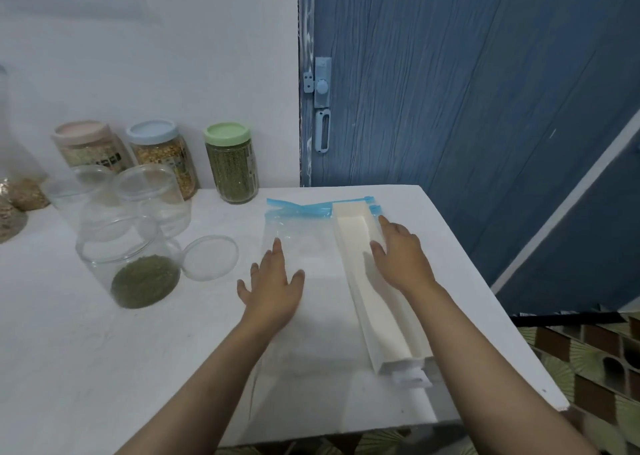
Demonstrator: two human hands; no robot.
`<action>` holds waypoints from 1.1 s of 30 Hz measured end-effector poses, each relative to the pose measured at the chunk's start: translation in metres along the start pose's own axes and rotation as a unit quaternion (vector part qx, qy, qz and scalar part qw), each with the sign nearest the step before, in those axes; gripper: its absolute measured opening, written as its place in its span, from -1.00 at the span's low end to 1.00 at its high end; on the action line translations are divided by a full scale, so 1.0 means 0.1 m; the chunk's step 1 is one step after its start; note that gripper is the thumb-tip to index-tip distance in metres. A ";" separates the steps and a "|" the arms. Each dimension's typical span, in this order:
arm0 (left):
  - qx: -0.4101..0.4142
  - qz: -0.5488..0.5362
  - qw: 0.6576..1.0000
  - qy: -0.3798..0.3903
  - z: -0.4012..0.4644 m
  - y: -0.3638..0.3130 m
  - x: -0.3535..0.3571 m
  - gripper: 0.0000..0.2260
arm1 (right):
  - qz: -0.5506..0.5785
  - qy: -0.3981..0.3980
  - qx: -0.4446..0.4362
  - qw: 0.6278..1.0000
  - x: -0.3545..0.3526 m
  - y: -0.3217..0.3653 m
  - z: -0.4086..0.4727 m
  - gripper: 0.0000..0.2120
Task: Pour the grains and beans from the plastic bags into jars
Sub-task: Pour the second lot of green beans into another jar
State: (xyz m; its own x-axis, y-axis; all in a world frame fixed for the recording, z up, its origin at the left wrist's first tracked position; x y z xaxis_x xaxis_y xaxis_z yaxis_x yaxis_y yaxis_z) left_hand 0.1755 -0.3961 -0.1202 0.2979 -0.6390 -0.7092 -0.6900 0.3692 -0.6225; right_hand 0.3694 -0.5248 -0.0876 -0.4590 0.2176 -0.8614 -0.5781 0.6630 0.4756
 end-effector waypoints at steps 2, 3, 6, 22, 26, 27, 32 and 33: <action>0.030 -0.018 0.999 -0.026 -0.08 -0.06 -0.21 -0.41 | 0.090 -0.021 -0.036 0.995 -0.07 0.17 -0.13 -0.48; 0.045 -0.023 0.998 -0.040 -0.13 -0.07 -0.32 -0.42 | 0.133 -0.031 -0.051 0.989 -0.10 0.27 -0.20 -0.50; 0.091 -0.019 0.991 -0.096 -0.32 -0.09 -0.73 -0.44 | 0.216 -0.037 -0.077 0.973 -0.13 0.58 -0.37 -0.58; 0.126 0.016 0.970 -0.207 -0.58 0.99 -2.35 -0.53 | 0.079 0.143 -0.104 0.981 1.34 2.29 0.04 -0.45; 0.141 -0.059 0.975 -0.159 -0.43 1.29 -2.41 -0.56 | 0.048 0.144 -0.106 0.983 1.73 2.37 0.19 -0.35; 0.147 -0.071 0.976 -0.145 -0.40 1.35 -2.41 -0.56 | 0.034 0.130 -0.105 0.985 1.79 2.36 0.21 -0.36; 0.162 -0.116 0.976 -0.093 -0.28 1.59 -2.39 -0.55 | 0.111 0.014 -0.101 0.989 1.83 2.24 0.17 -0.49; 0.163 -0.127 0.975 -0.086 -0.26 1.63 -2.38 -0.55 | 0.178 -0.016 -0.098 0.979 1.78 2.23 0.13 -0.54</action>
State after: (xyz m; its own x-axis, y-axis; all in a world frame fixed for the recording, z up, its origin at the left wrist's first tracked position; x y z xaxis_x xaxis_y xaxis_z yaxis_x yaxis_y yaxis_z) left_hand -0.0252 -0.2011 -0.0441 0.5567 -0.6259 -0.5462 -0.3415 0.4270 -0.8373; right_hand 0.1678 -0.3288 -0.1376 -0.6360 0.4336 -0.6383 -0.5053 0.3911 0.7692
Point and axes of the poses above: each hand's wrist, its own z-axis towards the middle knuckle, its own x-axis out of the palm, y = z × x, the point moved 8 cm from there along z, towards the middle knuckle, and after that the axes turned 13 degrees about y, right-handed, at the moved point
